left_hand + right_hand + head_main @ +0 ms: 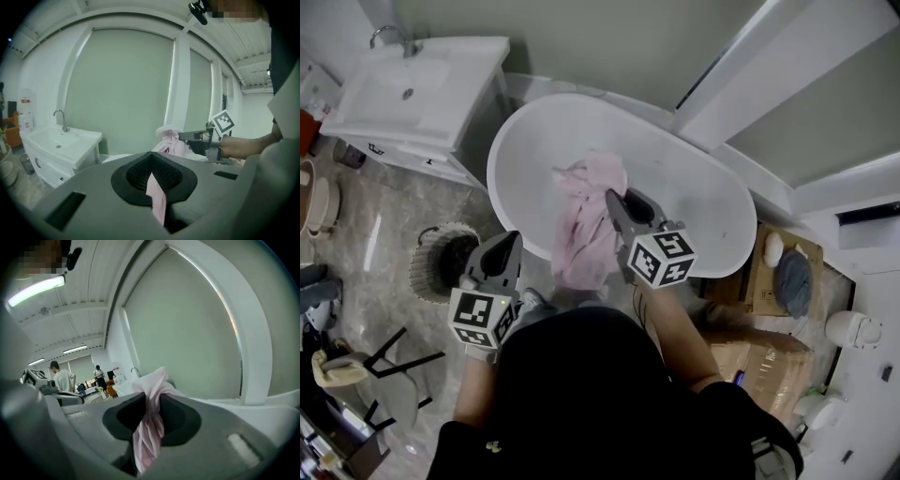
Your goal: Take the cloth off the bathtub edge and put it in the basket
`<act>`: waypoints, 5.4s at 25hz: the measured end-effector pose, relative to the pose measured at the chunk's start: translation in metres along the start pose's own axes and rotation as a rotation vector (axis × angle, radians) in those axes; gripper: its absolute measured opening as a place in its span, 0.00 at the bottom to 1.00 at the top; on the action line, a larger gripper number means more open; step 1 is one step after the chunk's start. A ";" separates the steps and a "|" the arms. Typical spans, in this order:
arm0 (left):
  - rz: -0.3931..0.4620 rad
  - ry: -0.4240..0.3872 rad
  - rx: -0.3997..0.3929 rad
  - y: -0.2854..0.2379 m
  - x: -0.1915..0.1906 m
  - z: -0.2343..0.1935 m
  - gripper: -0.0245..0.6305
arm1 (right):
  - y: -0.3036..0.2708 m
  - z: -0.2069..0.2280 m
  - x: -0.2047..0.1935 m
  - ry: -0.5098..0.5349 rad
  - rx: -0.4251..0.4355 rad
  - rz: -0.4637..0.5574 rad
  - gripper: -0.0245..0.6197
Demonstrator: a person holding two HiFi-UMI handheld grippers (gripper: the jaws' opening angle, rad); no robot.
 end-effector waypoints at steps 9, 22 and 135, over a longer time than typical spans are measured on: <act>0.107 -0.020 0.051 0.038 0.059 -0.021 0.06 | 0.022 -0.054 0.108 0.094 0.082 0.180 0.17; 0.183 -0.034 0.129 0.102 0.066 -0.073 0.06 | 0.006 -0.136 0.143 0.142 0.193 0.229 0.18; -0.014 0.863 1.183 0.372 -0.300 -0.325 0.06 | -0.411 -0.587 -0.463 0.491 1.202 -0.941 0.18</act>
Point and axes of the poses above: the fingertips, and each gripper's own axes: y backward along the fingers, z to its right, x out of its top, the point moved 1 cm from there along y, backward along the fingers, and after that the axes turned 2 degrees about y, right-handed, at the moved point
